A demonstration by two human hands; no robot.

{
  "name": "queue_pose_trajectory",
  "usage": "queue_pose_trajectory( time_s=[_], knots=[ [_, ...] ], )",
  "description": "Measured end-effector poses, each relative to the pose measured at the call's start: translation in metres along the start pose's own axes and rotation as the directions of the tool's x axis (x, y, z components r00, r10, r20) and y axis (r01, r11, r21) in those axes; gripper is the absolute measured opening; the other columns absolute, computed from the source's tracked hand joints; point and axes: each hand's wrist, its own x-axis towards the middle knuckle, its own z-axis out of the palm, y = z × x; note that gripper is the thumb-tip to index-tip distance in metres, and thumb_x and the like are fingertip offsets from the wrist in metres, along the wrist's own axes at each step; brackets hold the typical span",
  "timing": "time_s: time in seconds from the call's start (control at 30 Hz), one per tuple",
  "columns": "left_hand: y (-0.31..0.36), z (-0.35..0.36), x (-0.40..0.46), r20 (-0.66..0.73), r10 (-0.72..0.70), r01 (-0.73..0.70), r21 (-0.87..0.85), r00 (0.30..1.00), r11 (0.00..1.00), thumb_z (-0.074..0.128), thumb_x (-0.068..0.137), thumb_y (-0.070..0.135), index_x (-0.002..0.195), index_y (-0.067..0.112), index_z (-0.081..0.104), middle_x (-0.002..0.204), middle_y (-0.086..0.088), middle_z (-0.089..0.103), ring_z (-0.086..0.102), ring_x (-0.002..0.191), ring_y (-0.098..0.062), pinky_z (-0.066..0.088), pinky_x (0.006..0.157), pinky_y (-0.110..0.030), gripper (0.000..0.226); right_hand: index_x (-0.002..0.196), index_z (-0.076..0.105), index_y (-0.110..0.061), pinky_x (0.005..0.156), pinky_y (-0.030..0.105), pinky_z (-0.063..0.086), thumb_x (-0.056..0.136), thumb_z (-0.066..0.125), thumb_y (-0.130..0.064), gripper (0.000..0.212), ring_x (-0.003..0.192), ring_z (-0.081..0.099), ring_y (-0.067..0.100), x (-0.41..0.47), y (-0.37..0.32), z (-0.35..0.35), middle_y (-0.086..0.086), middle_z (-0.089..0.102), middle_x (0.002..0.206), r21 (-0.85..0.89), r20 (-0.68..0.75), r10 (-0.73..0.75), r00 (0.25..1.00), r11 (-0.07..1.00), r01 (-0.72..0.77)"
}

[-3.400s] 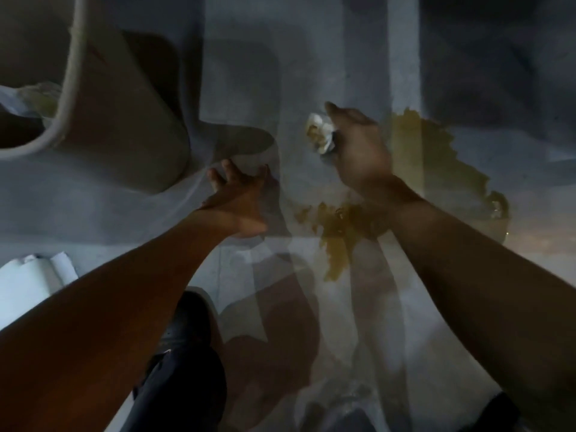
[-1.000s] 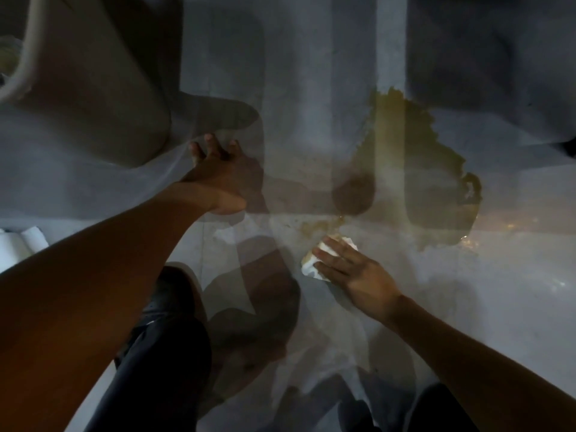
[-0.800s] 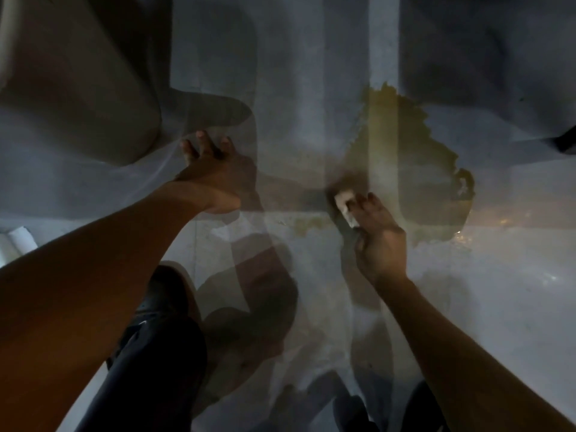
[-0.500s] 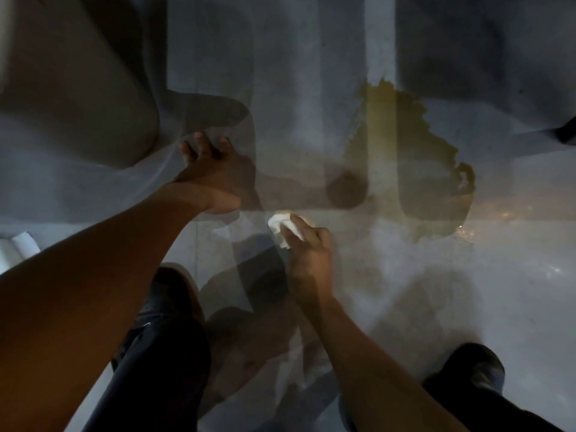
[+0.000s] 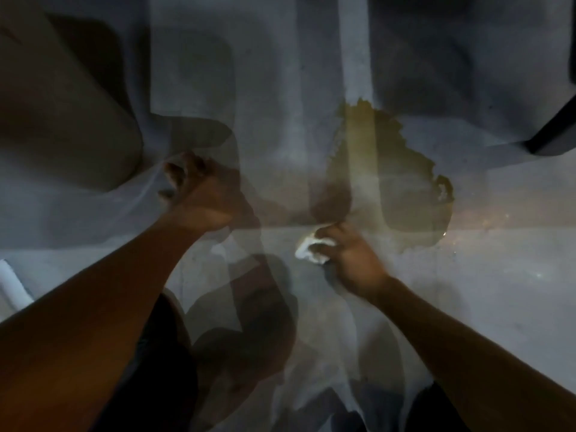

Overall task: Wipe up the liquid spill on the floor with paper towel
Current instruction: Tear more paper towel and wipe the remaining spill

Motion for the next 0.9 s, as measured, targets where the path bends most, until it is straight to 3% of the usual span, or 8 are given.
queue_pose_trajectory(
  time_s=[0.1, 0.17, 0.33, 0.4, 0.5, 0.67, 0.77, 0.9],
  knots=[
    [0.027, 0.004, 0.006, -0.114, 0.105, -0.114, -0.072, 0.988, 0.991, 0.052, 0.091, 0.033, 0.157, 0.019, 0.023, 0.161, -0.022, 0.016, 0.006, 0.15, -0.05, 0.018, 0.111, -0.077, 0.073, 0.103, 0.077, -0.013, 0.093, 0.045, 0.049, 0.088, 0.063, -0.01, 0.021, 0.103, 0.06, 0.036, 0.011, 0.045, -0.049, 0.012, 0.068, 0.112, 0.021, -0.304, 0.271, 0.913, 0.96, -0.278],
    [0.042, 0.006, 0.02, -0.094, 0.207, -0.215, -0.089, 0.974, 0.973, 0.041, 0.082, 0.045, 0.15, 0.028, 0.03, 0.158, -0.022, 0.022, 0.009, 0.149, -0.054, 0.02, 0.112, -0.075, 0.071, 0.109, 0.074, -0.009, 0.095, 0.037, 0.048, 0.085, 0.063, 0.0, 0.028, 0.105, 0.061, 0.034, 0.039, 0.057, -0.078, 0.014, 0.066, 0.113, 0.102, -0.397, 0.431, 0.81, 0.898, -0.427],
    [0.05, 0.012, 0.04, 0.035, 0.228, -0.226, -0.062, 0.973, 0.972, 0.022, 0.058, 0.067, 0.156, 0.032, 0.016, 0.162, -0.032, 0.014, -0.004, 0.151, -0.053, 0.008, 0.114, -0.077, 0.104, 0.117, 0.072, -0.015, 0.092, 0.011, 0.036, 0.086, 0.052, -0.007, 0.038, 0.121, 0.058, 0.027, 0.125, 0.118, -0.127, 0.01, 0.066, 0.128, 0.301, -0.472, 0.723, 0.505, 0.67, -0.678],
    [0.049, 0.01, 0.041, 0.046, 0.239, -0.239, -0.004, 0.97, 0.971, 0.037, 0.077, 0.06, 0.16, 0.027, 0.008, 0.163, -0.034, 0.0, -0.014, 0.151, -0.05, -0.001, 0.115, -0.075, 0.094, 0.114, 0.067, -0.027, 0.092, 0.007, 0.035, 0.091, 0.054, -0.015, 0.029, 0.126, 0.055, 0.026, 0.157, 0.13, -0.125, 0.009, 0.063, 0.133, 0.219, -0.376, 0.716, 0.588, 0.686, -0.694],
    [0.05, 0.002, 0.038, 0.07, 0.276, -0.279, 0.044, 0.959, 0.959, 0.056, 0.093, 0.036, 0.162, 0.022, 0.006, 0.16, -0.039, -0.007, -0.016, 0.15, -0.049, -0.005, 0.118, -0.069, 0.086, 0.103, 0.06, -0.024, 0.107, 0.036, 0.041, 0.082, 0.054, -0.028, 0.022, 0.12, 0.055, 0.032, 0.18, 0.126, -0.105, 0.012, 0.062, 0.124, -0.033, -0.298, 0.634, 0.714, 0.741, -0.671],
    [0.055, -0.003, 0.031, 0.092, 0.268, -0.277, 0.114, 0.959, 0.954, 0.042, 0.089, 0.037, 0.161, 0.012, 0.005, 0.156, -0.046, 0.003, -0.005, 0.15, -0.053, 0.001, 0.117, -0.072, 0.086, 0.124, 0.067, -0.022, 0.097, 0.049, 0.049, 0.093, 0.045, -0.031, 0.039, 0.116, 0.055, 0.043, 0.133, 0.072, -0.03, 0.015, 0.06, 0.133, -0.304, -0.241, 0.32, 0.916, 0.872, -0.384],
    [0.053, -0.004, 0.029, 0.097, 0.295, -0.305, 0.118, 0.951, 0.945, 0.051, 0.088, 0.028, 0.161, 0.012, 0.003, 0.155, -0.047, 0.002, -0.007, 0.15, -0.053, 0.0, 0.116, -0.072, 0.089, 0.12, 0.071, -0.022, 0.09, 0.047, 0.056, 0.092, 0.052, -0.031, 0.036, 0.11, 0.063, 0.045, 0.076, 0.036, -0.007, 0.012, 0.067, 0.127, -0.236, -0.19, 0.188, 0.964, 0.944, -0.231],
    [0.048, 0.0, 0.031, 0.126, 0.275, -0.289, 0.108, 0.953, 0.951, 0.052, 0.084, 0.036, 0.161, 0.02, -0.002, 0.157, -0.042, -0.012, -0.015, 0.148, -0.056, 0.003, 0.117, -0.071, 0.096, 0.121, 0.073, -0.016, 0.104, 0.049, 0.046, 0.078, 0.073, 0.005, 0.048, 0.123, 0.06, 0.034, 0.048, 0.019, 0.001, 0.008, 0.067, 0.128, -0.174, -0.148, 0.151, 0.977, 0.969, -0.176]
  ],
)
